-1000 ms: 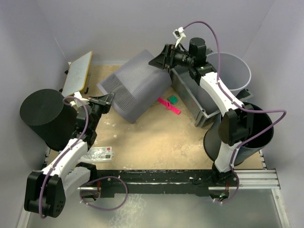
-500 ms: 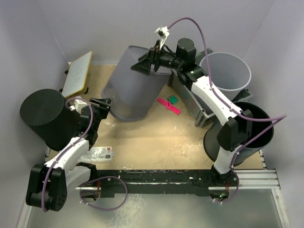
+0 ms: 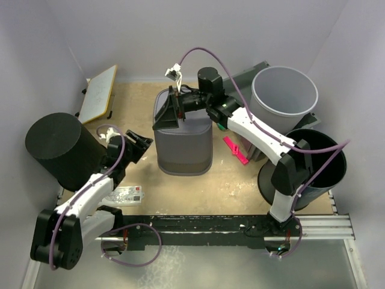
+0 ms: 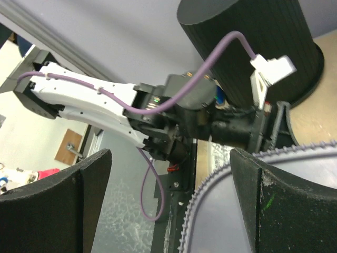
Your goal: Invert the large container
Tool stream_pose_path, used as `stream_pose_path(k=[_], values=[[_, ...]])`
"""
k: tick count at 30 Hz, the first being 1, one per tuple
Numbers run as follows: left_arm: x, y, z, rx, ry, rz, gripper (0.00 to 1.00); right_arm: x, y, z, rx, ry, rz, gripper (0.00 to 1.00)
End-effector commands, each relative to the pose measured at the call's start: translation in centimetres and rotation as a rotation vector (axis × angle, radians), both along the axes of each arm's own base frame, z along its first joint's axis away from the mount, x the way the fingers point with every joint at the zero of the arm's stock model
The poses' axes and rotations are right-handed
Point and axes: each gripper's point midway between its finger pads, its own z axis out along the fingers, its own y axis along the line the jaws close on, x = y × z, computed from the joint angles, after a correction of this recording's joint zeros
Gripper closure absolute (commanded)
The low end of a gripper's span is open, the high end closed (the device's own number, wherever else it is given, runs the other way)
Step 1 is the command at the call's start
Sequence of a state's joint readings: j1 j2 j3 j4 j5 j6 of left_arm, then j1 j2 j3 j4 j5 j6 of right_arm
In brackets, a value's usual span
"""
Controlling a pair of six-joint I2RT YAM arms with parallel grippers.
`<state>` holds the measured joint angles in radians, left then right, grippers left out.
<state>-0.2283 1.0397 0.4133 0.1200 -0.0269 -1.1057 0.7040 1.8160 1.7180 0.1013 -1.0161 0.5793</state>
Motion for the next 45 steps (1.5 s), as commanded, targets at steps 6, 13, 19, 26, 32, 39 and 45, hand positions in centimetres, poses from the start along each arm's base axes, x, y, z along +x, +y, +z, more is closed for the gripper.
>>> stream_pose_path(k=[6,13,19,26,32,39,45], values=[[-1.0,2.8,14.4,0.277,-0.222,-0.037,0.39,1.0,-10.7,5.6,-0.091,-0.447,-0.57,0.02],[-4.0,2.1,21.1,0.418,-0.387,-0.206,0.39,-0.1,-20.2,-6.8,-0.366,-0.604,-0.821,0.0],[-4.4,3.0,26.1,0.489,-0.445,-0.19,0.38,-3.0,-20.0,-13.7,-0.35,-0.506,-0.736,0.0],[-3.9,4.0,27.0,0.477,-0.455,-0.107,0.32,0.9,-14.6,-14.8,-0.247,-0.536,-0.867,0.01],[-5.0,4.4,28.4,0.426,-0.482,-0.06,0.32,9.0,-8.7,-13.8,-0.191,-0.491,-1.048,0.0],[-7.2,6.2,29.0,0.459,-0.449,-0.007,0.32,17.2,0.1,-13.7,-0.158,-0.432,-1.08,0.0],[-8.0,5.6,27.7,0.438,-0.425,-0.045,0.32,18.5,0.5,-14.3,-0.185,-0.401,-1.104,0.0]])
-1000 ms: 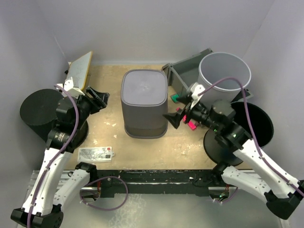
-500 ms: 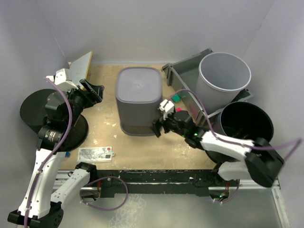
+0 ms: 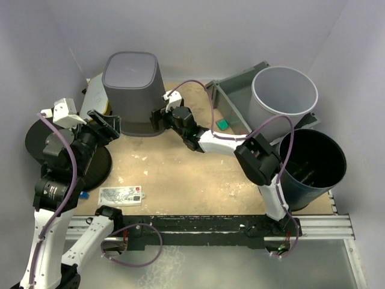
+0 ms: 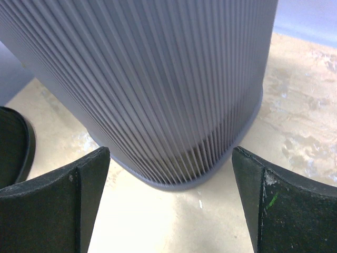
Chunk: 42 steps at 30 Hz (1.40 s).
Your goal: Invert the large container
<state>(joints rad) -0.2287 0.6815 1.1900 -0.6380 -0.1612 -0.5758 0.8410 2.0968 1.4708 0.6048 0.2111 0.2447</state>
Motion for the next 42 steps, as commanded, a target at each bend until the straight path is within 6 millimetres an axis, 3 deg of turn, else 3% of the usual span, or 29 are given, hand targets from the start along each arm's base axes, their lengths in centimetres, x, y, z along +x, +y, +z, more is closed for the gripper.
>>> stream_pose_path(k=[1,8,14,18,22,24,29,34,36,38,39,42], values=[[-0.5,-0.2,-0.3,-0.013,0.017,-0.015,0.32,0.1,-1.5,3.9,0.084,-0.037,-0.056,0.0],[1.4,-1.6,-3.9,0.025,0.093,-0.076,0.32,-5.2,-7.9,6.4,-0.033,-0.019,-0.003,0.0],[6.1,-0.2,-11.4,-0.014,0.243,0.107,0.33,-8.3,-16.0,12.6,-0.164,0.011,-0.01,0.0],[10.5,-2.1,-14.7,-0.037,0.326,0.077,0.33,-9.0,-22.7,15.3,-0.269,0.01,-0.151,0.0],[15.2,-4.1,-15.5,-0.063,0.313,0.03,0.34,-9.1,-29.6,16.2,-0.378,0.045,-0.336,0.0],[17.3,-4.7,-16.1,-0.054,0.316,0.019,0.34,-8.6,-32.1,16.2,-0.4,0.08,-0.39,0.0],[22.5,-5.6,-18.1,-0.006,0.333,0.006,0.34,-6.5,-35.9,15.9,-0.473,0.166,-0.493,0.0],[26.6,-7.4,-17.8,0.01,0.318,-0.057,0.34,-4.1,-38.0,15.0,-0.502,0.25,-0.531,0.0],[27.0,-8.4,-17.5,-0.006,0.325,-0.101,0.34,-3.1,-38.1,13.9,-0.507,0.287,-0.518,0.02],[26.1,-9.4,-16.6,-0.03,0.32,-0.155,0.34,-2.4,-38.5,12.7,-0.523,0.33,-0.515,0.09],[25.2,-9.8,-15.9,-0.032,0.311,-0.175,0.33,-2.0,-38.6,12.0,-0.538,0.352,-0.515,0.17],[21.1,-10.5,-14.9,0.013,0.307,-0.222,0.29,-1.8,-39.2,11.9,-0.566,0.354,-0.533,0.57]])
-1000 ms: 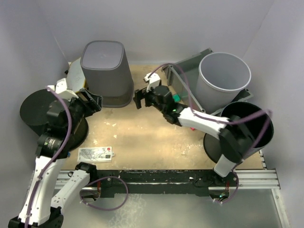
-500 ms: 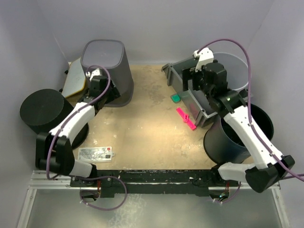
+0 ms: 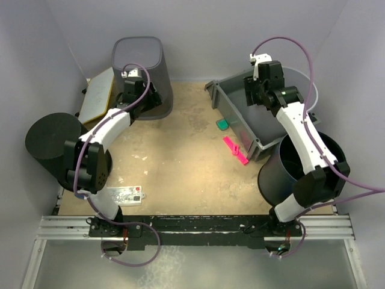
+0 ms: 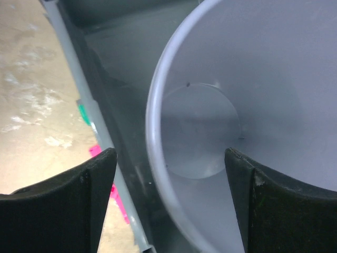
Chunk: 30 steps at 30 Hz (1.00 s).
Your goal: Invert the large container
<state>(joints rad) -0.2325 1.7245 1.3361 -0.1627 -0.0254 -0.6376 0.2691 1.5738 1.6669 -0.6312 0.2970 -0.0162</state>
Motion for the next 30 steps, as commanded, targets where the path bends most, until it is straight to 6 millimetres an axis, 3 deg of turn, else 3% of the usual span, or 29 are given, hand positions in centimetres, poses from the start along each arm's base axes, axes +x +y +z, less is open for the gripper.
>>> stream_pose_path(k=[1,3,7,9,13,16,20,23,24,27,30], values=[[-5.4,-2.3,5.8,0.001,-0.121,-0.131,0.28,-0.2,-0.8,1.5,-0.033,-0.008,-0.007,0.74],[-9.1,-2.7,4.7,0.029,-0.093,-0.161,0.27,-0.3,-1.4,3.0,-0.048,-0.059,-0.023,0.99],[-14.7,-2.4,5.2,-0.023,-0.102,-0.178,0.26,-0.8,-2.7,7.6,-0.081,-0.191,-0.052,1.0],[-16.6,-2.0,5.3,-0.067,-0.116,-0.168,0.26,-1.1,-3.8,11.5,-0.105,-0.304,-0.097,1.0],[-19.2,-1.1,5.6,-0.098,-0.145,-0.151,0.25,-3.0,-3.8,19.5,-0.046,-0.51,-0.08,1.0],[-19.9,-0.2,6.2,-0.081,-0.163,-0.132,0.25,-6.0,-2.2,25.0,0.077,-0.666,0.033,1.0],[-19.9,0.8,8.3,-0.024,-0.211,-0.119,0.21,-11.4,4.2,29.2,0.316,-0.835,0.42,1.0],[-19.8,1.0,11.0,-0.007,-0.259,-0.122,0.19,-15.0,9.2,29.7,0.505,-0.838,0.713,1.0],[-20.1,1.1,14.3,-0.047,-0.315,-0.112,0.19,-17.0,12.4,28.1,0.621,-0.738,0.916,1.0],[-20.9,3.1,18.4,-0.058,-0.394,-0.014,0.21,-18.5,14.5,25.3,0.721,-0.656,1.067,1.0],[-22.5,6.4,21.3,-0.036,-0.45,0.125,0.54,-20.2,16.0,23.2,0.825,-0.603,1.21,1.0]])
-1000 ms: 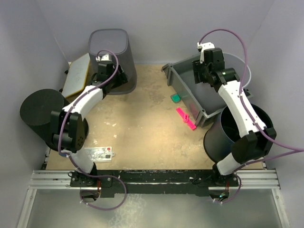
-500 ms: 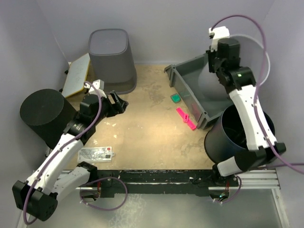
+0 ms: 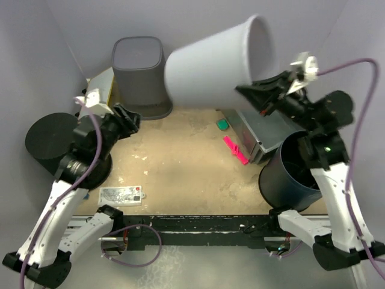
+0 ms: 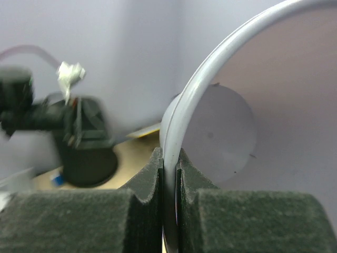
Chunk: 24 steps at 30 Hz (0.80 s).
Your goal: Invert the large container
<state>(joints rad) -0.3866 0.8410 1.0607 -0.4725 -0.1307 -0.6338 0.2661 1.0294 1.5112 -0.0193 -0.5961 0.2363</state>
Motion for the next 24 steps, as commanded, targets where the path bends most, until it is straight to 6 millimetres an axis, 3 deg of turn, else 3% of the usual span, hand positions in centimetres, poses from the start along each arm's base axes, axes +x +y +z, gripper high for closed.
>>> stream_pose_path(k=[1,5,9,14,21,24], values=[[-2.5,5.3,7.3,-0.031,-0.177,0.218,0.58,-3.3,5.1,-3.9,0.027,0.074,0.463,1.0],[-4.1,7.3,10.4,-0.077,-0.252,0.301,0.57,-4.9,10.0,-6.5,0.049,0.19,0.661,1.0],[-4.5,7.6,10.9,-0.093,-0.25,0.312,0.42,-3.2,13.2,-10.6,0.055,0.317,0.6,1.0],[-3.9,6.2,9.6,-0.103,-0.201,0.258,0.32,0.8,13.3,-15.2,0.212,0.498,0.428,1.0],[-2.5,5.9,7.6,-0.141,-0.128,0.298,0.29,3.5,12.8,-21.9,0.432,0.746,0.307,1.0],[-1.6,5.7,6.4,-0.138,-0.076,0.322,0.29,3.8,12.1,-23.3,0.502,0.775,0.269,1.0]])
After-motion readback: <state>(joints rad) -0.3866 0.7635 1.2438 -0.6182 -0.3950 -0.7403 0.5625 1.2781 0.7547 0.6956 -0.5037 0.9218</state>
